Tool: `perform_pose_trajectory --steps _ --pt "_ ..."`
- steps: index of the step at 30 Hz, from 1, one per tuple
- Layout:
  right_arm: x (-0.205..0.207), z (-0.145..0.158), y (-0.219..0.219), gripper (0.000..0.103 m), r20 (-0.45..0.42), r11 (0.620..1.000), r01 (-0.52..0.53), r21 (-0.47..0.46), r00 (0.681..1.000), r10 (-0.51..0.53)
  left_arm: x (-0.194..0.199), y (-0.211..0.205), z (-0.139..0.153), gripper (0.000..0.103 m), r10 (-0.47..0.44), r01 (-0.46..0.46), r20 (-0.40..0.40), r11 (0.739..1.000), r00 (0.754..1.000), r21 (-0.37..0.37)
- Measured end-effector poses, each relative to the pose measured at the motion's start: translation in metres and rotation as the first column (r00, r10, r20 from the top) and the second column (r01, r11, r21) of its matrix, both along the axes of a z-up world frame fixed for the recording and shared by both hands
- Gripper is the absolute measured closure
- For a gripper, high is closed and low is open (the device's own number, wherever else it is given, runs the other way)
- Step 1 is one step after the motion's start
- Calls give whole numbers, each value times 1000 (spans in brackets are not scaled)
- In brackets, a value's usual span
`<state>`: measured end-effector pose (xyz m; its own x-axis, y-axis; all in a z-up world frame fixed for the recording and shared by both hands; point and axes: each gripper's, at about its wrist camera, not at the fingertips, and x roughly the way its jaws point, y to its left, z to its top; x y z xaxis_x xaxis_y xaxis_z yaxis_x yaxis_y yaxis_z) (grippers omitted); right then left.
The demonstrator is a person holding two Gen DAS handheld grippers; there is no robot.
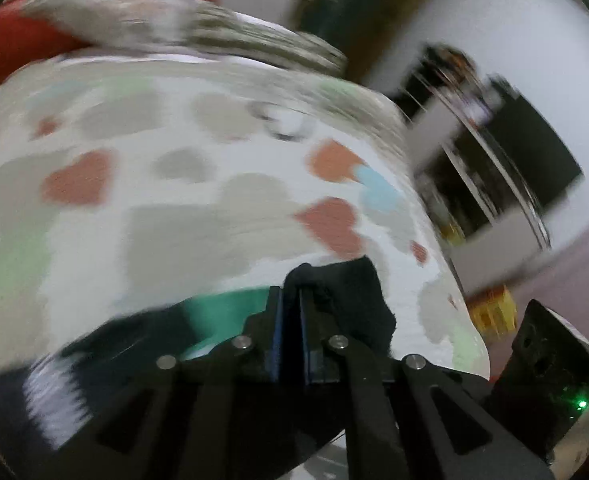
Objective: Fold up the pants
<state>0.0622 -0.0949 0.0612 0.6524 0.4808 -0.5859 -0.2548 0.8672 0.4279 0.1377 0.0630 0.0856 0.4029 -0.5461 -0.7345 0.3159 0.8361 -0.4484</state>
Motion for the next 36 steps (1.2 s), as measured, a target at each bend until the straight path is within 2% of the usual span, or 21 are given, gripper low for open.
perform_pose_trajectory --steps 1,2,4,6,8,10,12,15,17,19,22,25,26,29,31,33,36 --pt "3 -2 16 83 -8 999 -36 -27 999 36 -7 20 -3 94 40 -40 -10 999 999 -13" --pt "6 -6 34 82 -18 996 -68 -65 998 67 -15 40 -7 85 74 -75 -21 997 997 -30" --pt "12 -20 67 70 -57 981 -133 -141 990 126 -31 73 -12 69 151 -152 -31 987 988 -53" --pt "13 -33 92 64 -114 965 -208 -159 975 192 -48 101 -14 65 225 -225 -18 973 974 -54" --pt "7 -36 108 58 -130 947 -250 -200 965 227 -67 126 -14 59 289 -289 -6 956 957 -38" --pt "-3 -27 115 56 -120 935 -278 -220 959 256 -82 145 -13 59 336 -336 14 942 942 -27" --pt "-13 -7 108 56 -87 942 -271 -197 962 258 -96 161 -13 59 383 -383 44 924 923 -15" --pt "-9 15 93 56 -48 959 -177 -219 984 171 -109 176 -20 59 439 -439 56 898 897 -5" --pt "0 19 90 56 -49 963 -127 -237 992 119 -116 187 -28 59 474 -475 54 880 879 0" --pt "5 15 94 56 -70 967 -124 -221 991 111 -119 196 -36 59 495 -496 35 868 868 17" --pt "16 -7 111 55 -155 963 -151 -222 981 118 -126 211 -46 59 527 -527 -5 850 850 0" --pt "31 -39 124 54 -276 944 -191 -268 954 115 -135 230 -51 59 551 -552 -24 834 834 -12" --pt "32 -39 126 54 -273 938 -193 -289 955 112 -138 235 -51 59 558 -559 -24 829 829 -21" --pt "26 -9 134 54 -242 934 -183 -306 964 109 -146 248 -54 59 580 -581 -22 814 814 -31" --pt "24 10 147 47 -218 930 -199 -309 967 135 -151 255 -58 59 593 -594 -29 804 805 -43" --pt "23 28 176 39 -220 918 -271 -289 952 212 -155 258 -59 59 596 -596 -29 801 803 -54" --pt "34 28 225 35 -288 888 -372 -270 911 294 -161 259 -61 59 599 -600 -25 798 800 -66"
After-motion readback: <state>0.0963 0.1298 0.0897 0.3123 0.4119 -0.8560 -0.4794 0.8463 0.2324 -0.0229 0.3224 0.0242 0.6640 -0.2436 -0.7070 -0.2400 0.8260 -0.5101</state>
